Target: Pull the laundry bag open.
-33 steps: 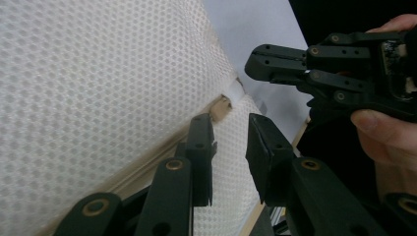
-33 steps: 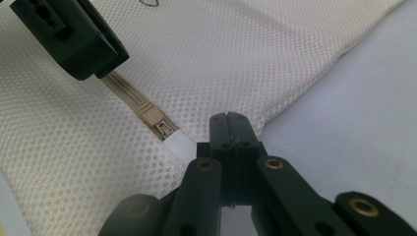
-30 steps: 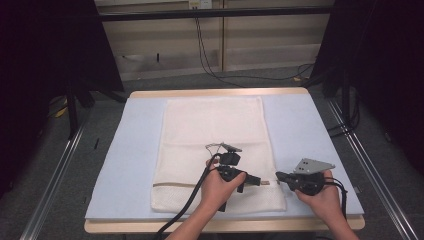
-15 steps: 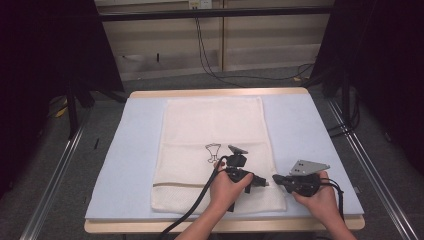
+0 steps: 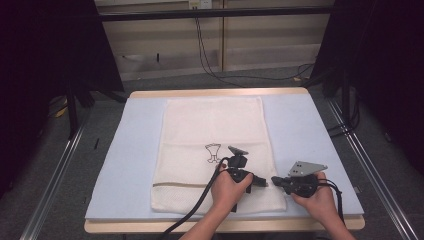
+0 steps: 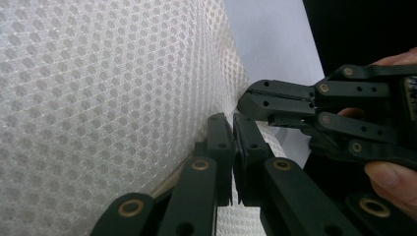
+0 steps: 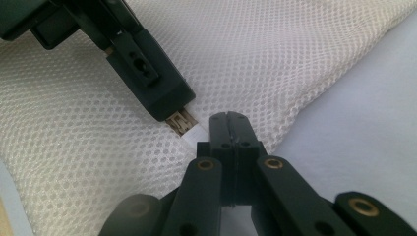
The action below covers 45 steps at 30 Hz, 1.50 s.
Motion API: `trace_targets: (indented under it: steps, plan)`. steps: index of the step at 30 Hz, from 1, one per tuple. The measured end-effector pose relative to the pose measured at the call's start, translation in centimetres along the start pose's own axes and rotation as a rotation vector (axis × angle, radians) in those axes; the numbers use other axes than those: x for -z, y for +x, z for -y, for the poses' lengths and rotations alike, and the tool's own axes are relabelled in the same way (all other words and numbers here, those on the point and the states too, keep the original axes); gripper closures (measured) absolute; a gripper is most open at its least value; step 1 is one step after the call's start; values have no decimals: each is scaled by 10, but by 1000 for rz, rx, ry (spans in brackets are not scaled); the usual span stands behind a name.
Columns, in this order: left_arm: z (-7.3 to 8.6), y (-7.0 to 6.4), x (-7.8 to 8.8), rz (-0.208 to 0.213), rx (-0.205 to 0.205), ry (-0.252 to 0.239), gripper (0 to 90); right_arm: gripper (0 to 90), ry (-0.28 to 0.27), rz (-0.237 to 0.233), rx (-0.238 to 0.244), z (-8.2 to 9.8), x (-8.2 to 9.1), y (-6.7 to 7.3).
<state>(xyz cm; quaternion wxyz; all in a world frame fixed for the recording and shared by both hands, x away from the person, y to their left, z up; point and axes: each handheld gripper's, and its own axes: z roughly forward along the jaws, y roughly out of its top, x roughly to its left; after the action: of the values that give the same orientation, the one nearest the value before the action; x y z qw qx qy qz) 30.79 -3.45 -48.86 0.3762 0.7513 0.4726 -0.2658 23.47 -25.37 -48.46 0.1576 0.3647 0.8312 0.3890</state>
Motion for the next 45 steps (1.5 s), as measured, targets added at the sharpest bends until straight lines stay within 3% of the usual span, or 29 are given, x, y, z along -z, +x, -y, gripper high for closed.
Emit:
trace_targets:
  steps: [15,23,26,45]
  plan:
    - [-2,0,14,-12,-3,3,873,900,4,9,21,1,0,1]
    - [-4,4,23,-12,-7,15,873,900,-1,-3,11,2,0,-1]
    - [-3,3,23,-10,15,12,873,900,-3,-3,11,2,0,-1]
    - [-5,7,35,-24,30,22,874,900,-1,-3,9,1,0,0]
